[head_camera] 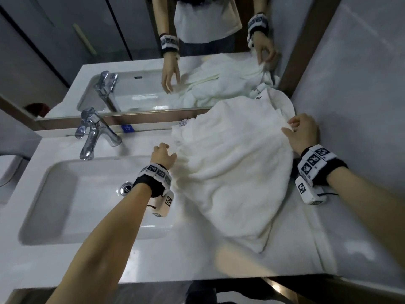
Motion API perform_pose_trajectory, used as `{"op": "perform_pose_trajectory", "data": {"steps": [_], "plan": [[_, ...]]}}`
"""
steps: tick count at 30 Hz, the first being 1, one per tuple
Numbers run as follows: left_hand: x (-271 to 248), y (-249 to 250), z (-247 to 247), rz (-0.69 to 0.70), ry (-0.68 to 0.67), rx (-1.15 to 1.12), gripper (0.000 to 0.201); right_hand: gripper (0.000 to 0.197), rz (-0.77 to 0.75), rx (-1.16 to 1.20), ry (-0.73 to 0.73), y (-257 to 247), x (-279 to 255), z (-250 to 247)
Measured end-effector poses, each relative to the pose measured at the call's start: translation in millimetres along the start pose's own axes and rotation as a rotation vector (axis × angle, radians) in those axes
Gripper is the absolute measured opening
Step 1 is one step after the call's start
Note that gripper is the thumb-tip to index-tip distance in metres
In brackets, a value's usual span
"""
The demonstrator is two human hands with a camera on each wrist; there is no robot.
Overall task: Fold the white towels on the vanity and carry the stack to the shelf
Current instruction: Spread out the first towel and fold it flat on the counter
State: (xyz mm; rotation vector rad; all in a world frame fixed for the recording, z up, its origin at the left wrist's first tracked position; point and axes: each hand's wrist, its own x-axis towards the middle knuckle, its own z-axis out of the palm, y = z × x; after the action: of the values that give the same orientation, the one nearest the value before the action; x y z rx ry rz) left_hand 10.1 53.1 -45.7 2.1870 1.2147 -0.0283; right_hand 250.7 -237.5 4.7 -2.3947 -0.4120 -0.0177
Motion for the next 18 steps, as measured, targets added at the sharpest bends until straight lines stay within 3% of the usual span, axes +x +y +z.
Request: {"op": "perform_pose_trajectory", "data": {"steps": [4,8,11,14,18], "plan": [[13.6,4.2,1.6,-0.166,-0.154,-0.134,0.058,0.027,0.020,-0.007,0.006,2.2,0.0,4.4],[23.2,9.9,2.1,-0.233,-0.222,-0.141,0.049,0.036,0.064,-0.024,-0.005,3.9,0.7,8.3],[25.5,7.5,0.5,-0.345,-0.255,-0.253,0.071,0.036,0.065,-0.034,-0.015,3.5,0.7,9.2],[16.7,5.1,-2.6,-0.410,-0.327,-0.473,0.058,0.027,0.005,-0.075,0.032,3.3,-1.7,10.7],[3.2,0.7,-0.4,-0.427,-0.360,-0.595,0.035,0.032,-0.073,-0.120,0.058,1.4,-6.5,13.9]]}}
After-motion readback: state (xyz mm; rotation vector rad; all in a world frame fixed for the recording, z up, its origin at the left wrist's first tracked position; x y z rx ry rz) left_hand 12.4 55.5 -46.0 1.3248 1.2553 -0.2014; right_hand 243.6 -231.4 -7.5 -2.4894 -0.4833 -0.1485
